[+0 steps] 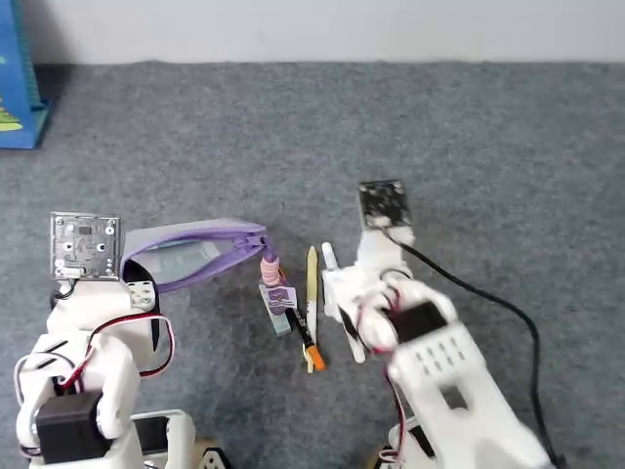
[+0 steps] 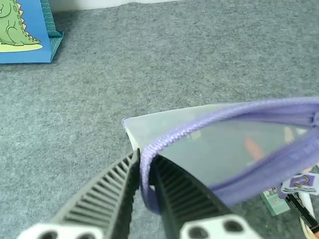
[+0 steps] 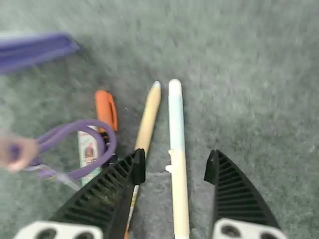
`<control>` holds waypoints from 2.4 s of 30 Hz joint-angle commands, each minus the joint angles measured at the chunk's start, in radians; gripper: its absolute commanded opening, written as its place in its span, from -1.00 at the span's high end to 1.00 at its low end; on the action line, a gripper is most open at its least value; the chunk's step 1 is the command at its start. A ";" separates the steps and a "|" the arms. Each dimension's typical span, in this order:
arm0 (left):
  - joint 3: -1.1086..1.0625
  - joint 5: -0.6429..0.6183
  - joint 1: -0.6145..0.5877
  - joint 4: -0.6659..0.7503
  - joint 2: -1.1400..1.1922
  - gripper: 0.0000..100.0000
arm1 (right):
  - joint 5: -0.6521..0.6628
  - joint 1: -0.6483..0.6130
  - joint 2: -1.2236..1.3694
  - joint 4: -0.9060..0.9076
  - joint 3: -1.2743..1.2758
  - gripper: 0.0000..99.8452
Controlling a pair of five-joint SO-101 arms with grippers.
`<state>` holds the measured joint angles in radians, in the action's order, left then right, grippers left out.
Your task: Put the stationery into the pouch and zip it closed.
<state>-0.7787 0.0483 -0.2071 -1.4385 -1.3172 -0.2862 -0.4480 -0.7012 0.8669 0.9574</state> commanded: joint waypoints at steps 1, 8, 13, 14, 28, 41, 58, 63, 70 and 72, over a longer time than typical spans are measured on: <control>0.005 -0.008 -0.008 -0.002 -0.008 0.98 | 0.000 0.005 0.242 -0.021 -0.160 0.58; 0.005 -0.006 -0.008 -0.002 -0.008 0.98 | 0.002 0.002 0.647 -0.021 -0.433 0.58; -0.002 -0.006 -0.008 0.002 -0.008 0.98 | 0.060 0.008 0.889 -0.021 -0.612 0.58; -0.008 -0.006 -0.008 0.005 -0.009 0.98 | 0.075 0.018 0.931 -0.021 -0.638 0.58; -0.013 -0.005 -0.008 0.005 -0.009 0.98 | 0.150 0.102 1.089 0.002 -0.795 0.69; -0.013 -0.005 -0.008 0.005 -0.009 0.98 | 0.152 0.111 0.966 0.159 -0.789 0.98; -0.013 -0.006 -0.008 0.005 -0.009 0.98 | 0.319 0.087 -0.007 0.220 -0.298 0.98; -0.013 -0.006 -0.008 0.005 -0.009 0.98 | 0.250 -0.010 -0.285 0.223 -0.229 0.98; -0.015 -0.006 -0.008 0.005 -0.009 0.98 | 0.241 -0.209 -0.575 0.179 -0.203 0.98; -0.015 -0.006 -0.008 0.005 -0.009 0.98 | 0.235 -0.254 -0.634 0.143 -0.203 0.98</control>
<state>-0.8002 0.0483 -0.2087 -1.4385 -1.3265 -0.0345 -0.6429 -1.2459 1.0664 0.7626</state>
